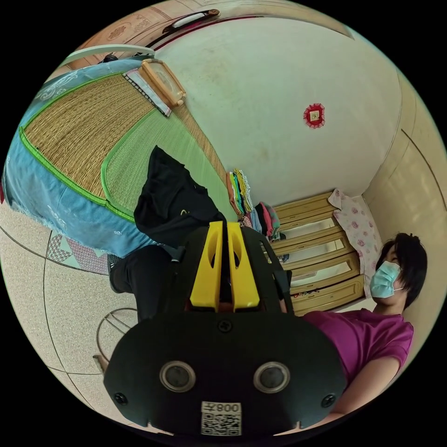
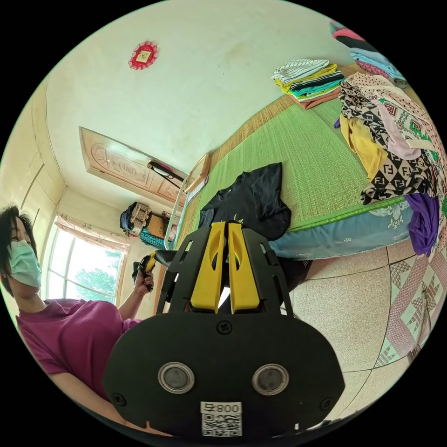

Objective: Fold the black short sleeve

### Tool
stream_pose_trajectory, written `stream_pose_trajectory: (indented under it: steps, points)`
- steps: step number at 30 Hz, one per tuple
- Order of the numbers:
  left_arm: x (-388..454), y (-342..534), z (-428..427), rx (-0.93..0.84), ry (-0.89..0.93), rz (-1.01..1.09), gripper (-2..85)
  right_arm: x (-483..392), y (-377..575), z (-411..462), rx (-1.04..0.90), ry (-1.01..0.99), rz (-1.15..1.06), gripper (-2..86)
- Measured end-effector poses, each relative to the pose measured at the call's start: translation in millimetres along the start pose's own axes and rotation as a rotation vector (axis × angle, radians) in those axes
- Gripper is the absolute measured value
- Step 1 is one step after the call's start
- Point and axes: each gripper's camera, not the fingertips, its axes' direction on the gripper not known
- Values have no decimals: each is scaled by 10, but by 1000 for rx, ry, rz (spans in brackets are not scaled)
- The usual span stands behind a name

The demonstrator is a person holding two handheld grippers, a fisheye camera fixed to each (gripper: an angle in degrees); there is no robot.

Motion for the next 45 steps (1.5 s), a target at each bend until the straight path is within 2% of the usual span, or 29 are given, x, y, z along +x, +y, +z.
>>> stream_pose_trajectory:
  steps: [12,23,33,45]
  points:
    - [-686,-1342,610,16,-32,8,14,285,-1202,630,-15,20,-9,7]
    - [-1919,-2458,1316,-4,-98,-61,14,766,-2259,1445,-78,51,31,8]
    - [-3147,-2770,1574,-44,-157,-133,15,1304,-2796,2145,-166,81,74,7]
    - [-4381,-2954,1534,-18,-179,-219,20,1798,-3169,2592,-159,47,143,8]
